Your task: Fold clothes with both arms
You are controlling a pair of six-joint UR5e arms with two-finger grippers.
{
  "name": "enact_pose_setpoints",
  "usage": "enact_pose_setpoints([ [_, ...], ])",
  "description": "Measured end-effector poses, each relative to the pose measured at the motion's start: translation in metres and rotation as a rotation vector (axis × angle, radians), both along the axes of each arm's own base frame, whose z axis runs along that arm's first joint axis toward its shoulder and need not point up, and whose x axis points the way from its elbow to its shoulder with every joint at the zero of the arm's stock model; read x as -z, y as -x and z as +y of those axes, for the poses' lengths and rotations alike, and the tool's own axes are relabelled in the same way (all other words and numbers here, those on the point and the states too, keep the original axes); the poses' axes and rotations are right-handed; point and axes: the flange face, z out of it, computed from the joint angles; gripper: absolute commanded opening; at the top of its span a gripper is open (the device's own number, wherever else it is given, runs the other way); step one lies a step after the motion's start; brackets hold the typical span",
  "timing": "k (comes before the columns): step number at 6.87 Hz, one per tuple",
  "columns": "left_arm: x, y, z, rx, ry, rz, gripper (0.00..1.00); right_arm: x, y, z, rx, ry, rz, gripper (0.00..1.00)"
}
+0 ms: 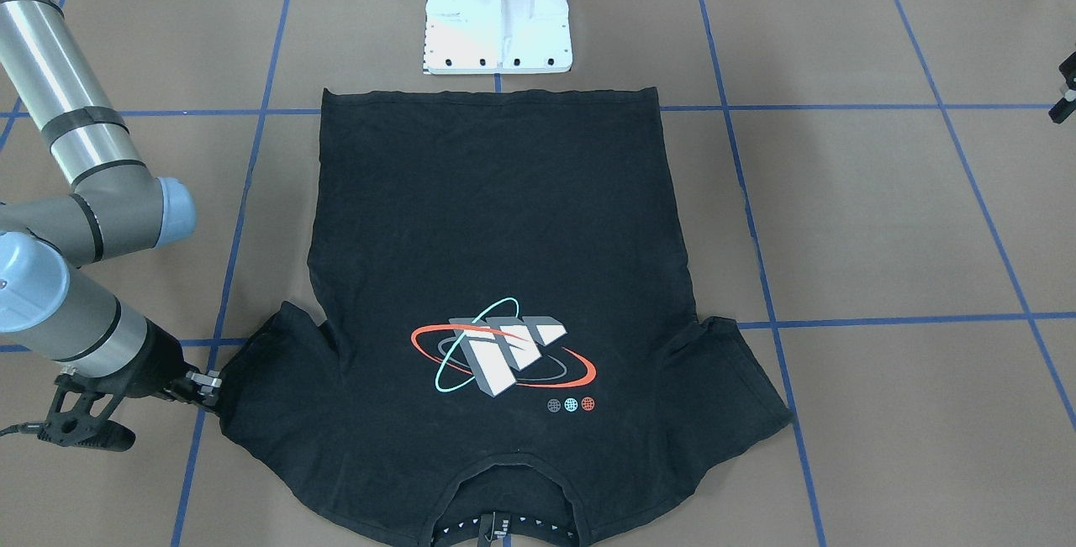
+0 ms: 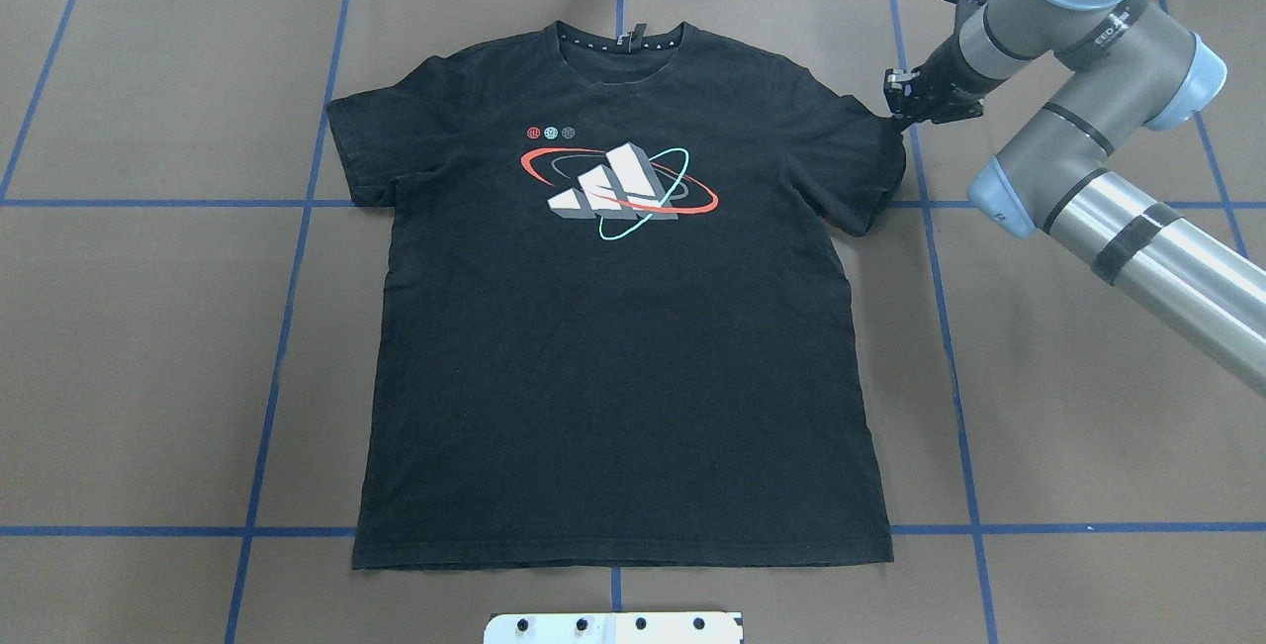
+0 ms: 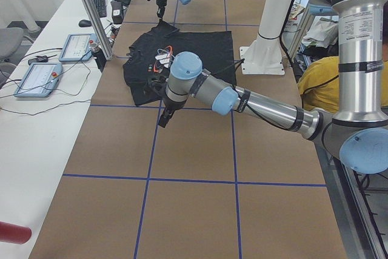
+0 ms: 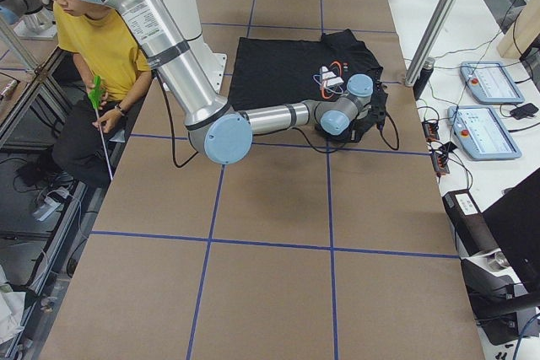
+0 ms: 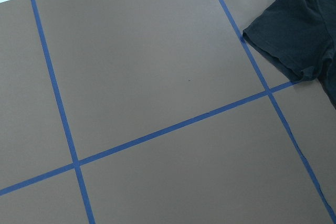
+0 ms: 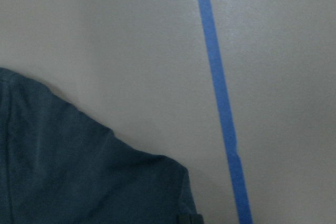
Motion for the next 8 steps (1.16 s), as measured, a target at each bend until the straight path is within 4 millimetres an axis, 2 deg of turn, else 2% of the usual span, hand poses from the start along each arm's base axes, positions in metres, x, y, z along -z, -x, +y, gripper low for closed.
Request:
enact_pose_setpoints([
  [1, 0.0, 0.0, 0.0, 0.0, 0.0, 0.0, 1.0, 0.041, 0.022, 0.004, -0.01, 0.002, -0.046, 0.0],
  [2, 0.0, 0.0, 0.0, 0.0, 0.0, 0.0, 1.0, 0.084, 0.054, 0.006, -0.02, 0.013, -0.084, 0.0],
  [3, 0.0, 0.0, 0.0, 0.0, -0.001, 0.0, 1.0, 0.115, 0.086, 0.005, -0.032, 0.021, -0.097, 0.0],
  [4, 0.001, 0.0, 0.0, 0.0, -0.002, 0.0, 1.0, 0.135, 0.112, 0.003, -0.046, 0.027, -0.094, 0.0],
  [6, 0.001, 0.0, 0.0, 0.0, -0.003, 0.001, 1.0, 0.152, 0.144, 0.007, -0.063, 0.021, -0.081, 0.0],
  [7, 0.001, 0.0, 0.001, -0.001, -0.002, 0.001, 1.0, 0.158, 0.157, 0.013, -0.067, 0.013, -0.077, 0.98],
  [8, 0.0, 0.0, 0.001, -0.001, -0.001, 0.002, 1.0, 0.16, 0.165, 0.018, -0.069, 0.006, -0.072, 1.0],
])
